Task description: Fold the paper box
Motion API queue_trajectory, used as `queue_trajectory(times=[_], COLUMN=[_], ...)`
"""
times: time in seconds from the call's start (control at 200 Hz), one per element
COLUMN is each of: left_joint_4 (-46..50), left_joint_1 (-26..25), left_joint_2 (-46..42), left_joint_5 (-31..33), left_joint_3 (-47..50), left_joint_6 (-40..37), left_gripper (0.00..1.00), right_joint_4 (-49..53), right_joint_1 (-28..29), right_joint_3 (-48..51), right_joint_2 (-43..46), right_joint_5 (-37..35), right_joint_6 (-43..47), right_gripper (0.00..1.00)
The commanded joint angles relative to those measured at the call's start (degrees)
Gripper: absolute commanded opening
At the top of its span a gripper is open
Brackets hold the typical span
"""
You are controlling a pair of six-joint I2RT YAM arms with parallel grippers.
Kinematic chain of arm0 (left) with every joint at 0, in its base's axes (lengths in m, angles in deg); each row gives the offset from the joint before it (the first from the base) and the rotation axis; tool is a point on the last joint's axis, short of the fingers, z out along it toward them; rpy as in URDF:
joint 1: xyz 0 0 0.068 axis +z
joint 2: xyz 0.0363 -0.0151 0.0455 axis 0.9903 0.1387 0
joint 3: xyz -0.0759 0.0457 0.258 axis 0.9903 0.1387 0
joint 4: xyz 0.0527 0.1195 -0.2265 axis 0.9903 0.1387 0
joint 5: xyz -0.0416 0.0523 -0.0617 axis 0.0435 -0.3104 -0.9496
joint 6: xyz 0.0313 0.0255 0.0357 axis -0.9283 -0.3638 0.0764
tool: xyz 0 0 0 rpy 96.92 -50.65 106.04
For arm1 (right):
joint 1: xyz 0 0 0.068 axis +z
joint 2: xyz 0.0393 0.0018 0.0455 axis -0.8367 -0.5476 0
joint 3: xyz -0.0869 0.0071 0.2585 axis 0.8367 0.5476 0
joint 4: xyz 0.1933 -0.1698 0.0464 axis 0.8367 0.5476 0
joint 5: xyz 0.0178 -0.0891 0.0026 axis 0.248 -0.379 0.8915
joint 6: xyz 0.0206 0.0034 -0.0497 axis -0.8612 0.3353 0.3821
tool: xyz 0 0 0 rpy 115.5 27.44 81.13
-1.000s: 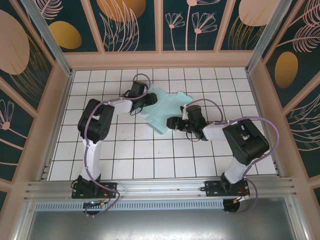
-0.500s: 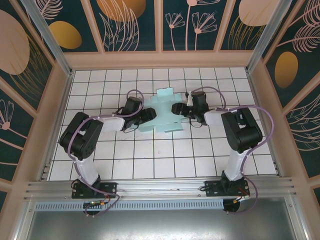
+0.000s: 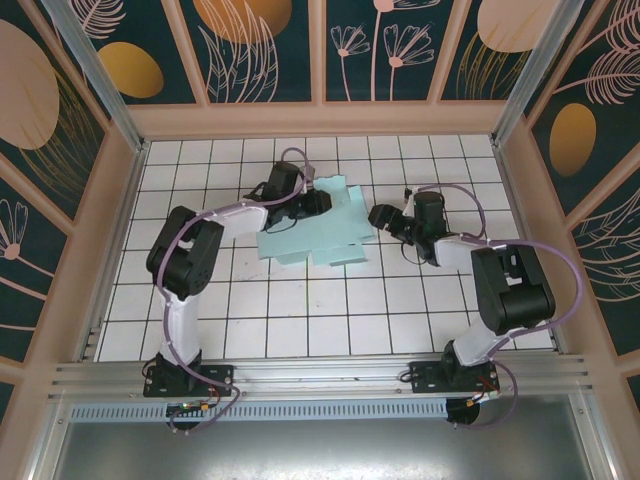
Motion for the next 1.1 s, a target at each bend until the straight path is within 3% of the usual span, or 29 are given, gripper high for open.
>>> queue_trajectory(times=[0.0, 0.32, 0.701, 0.961, 1.096], left_joint_4=[5.5, -2.3, -4.1, -5.5, -5.6], left_joint_1=[-0.1, -0.2, -0.2, -0.2, -0.2], left_joint_2=[3.5, 4.1, 4.6, 4.0, 3.6], left_joint_5=[1.5, 2.7, 2.1, 2.0, 2.0], left_joint_3=[1.5, 11.4, 12.6, 13.9, 14.3], left_joint_6=[-1.2, 1.9, 2.3, 2.7, 2.7], left_gripper=[0.2, 0.19, 0.19, 0.19, 0.2], right_joint_4=[0.0, -2.6, -11.0, -12.7, -11.0], right_joint_1=[0.1, 0.2, 0.4, 1.8, 1.9], right_joint_3=[-0.8, -4.1, -7.6, -10.1, -10.1], right_joint_2=[-2.6, -8.8, -15.8, -16.2, -14.1], right_joint_5=[3.5, 9.9, 16.6, 19.8, 16.4], right_joint_6=[-2.3, -3.4, -9.5, -8.2, -6.5], right_gripper=[0.77, 0.76, 0.64, 0.63, 0.45])
